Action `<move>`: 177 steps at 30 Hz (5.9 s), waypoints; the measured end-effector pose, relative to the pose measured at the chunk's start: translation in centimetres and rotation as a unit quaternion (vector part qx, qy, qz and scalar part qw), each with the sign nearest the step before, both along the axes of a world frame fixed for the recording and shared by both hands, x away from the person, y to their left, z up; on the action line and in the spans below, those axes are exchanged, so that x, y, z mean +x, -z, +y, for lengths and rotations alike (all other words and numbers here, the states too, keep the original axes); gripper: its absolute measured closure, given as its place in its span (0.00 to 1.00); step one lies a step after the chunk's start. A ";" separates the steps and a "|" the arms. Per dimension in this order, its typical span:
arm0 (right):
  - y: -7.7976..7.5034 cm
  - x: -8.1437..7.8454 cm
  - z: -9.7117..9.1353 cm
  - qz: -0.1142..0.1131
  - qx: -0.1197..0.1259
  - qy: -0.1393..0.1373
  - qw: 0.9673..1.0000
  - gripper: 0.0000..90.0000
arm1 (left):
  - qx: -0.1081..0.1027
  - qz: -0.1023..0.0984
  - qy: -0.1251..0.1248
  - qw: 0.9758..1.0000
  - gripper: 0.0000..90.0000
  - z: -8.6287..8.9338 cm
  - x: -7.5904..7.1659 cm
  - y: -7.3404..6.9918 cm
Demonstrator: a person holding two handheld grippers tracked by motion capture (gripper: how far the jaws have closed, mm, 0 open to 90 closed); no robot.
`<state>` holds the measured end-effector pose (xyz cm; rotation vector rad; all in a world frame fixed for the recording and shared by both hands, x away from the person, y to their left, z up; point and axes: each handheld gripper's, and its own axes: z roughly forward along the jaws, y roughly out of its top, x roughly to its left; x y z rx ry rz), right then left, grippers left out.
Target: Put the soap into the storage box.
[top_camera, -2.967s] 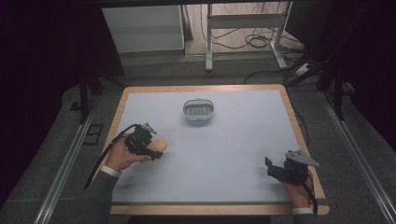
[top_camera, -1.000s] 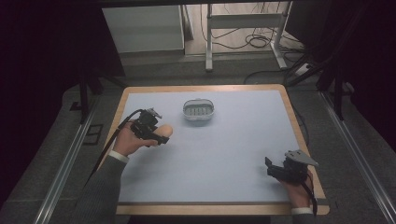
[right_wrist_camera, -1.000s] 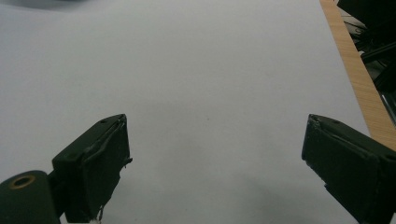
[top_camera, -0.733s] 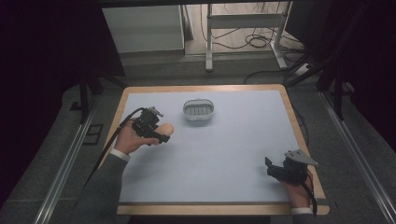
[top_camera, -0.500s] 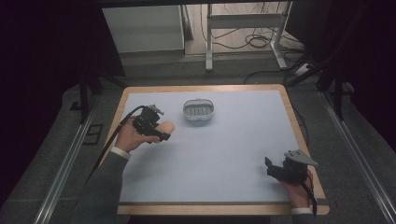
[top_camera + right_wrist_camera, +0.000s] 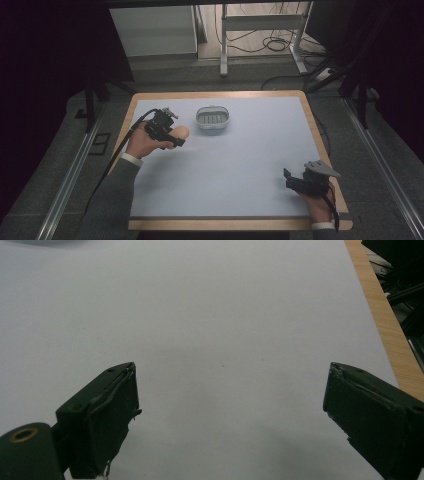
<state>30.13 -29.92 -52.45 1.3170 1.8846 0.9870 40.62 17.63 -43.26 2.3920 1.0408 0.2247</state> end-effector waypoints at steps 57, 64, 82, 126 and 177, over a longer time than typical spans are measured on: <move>0.1 0.1 0.1 0.005 -0.006 -0.003 1.000 0.08 | 0.002 -0.003 -0.009 1.000 0.36 -3.0 4.9 -0.5; 0.1 0.1 0.1 0.007 -0.006 -0.003 1.000 0.08 | 0.004 -0.004 -0.006 1.000 0.36 -3.4 5.1 -0.8; 0.1 0.2 0.1 0.008 -0.007 -0.003 1.000 0.08 | 0.009 -0.004 0.000 1.000 0.36 -4.5 5.9 -0.9; 0.1 0.2 0.2 0.010 -0.010 -0.004 1.000 0.08 | 0.024 -0.005 0.017 1.000 0.36 -6.6 8.4 -1.1; 0.1 0.3 0.3 0.015 -0.013 -0.003 1.000 0.08 | 0.030 0.018 0.037 0.999 0.35 -10.8 13.7 2.4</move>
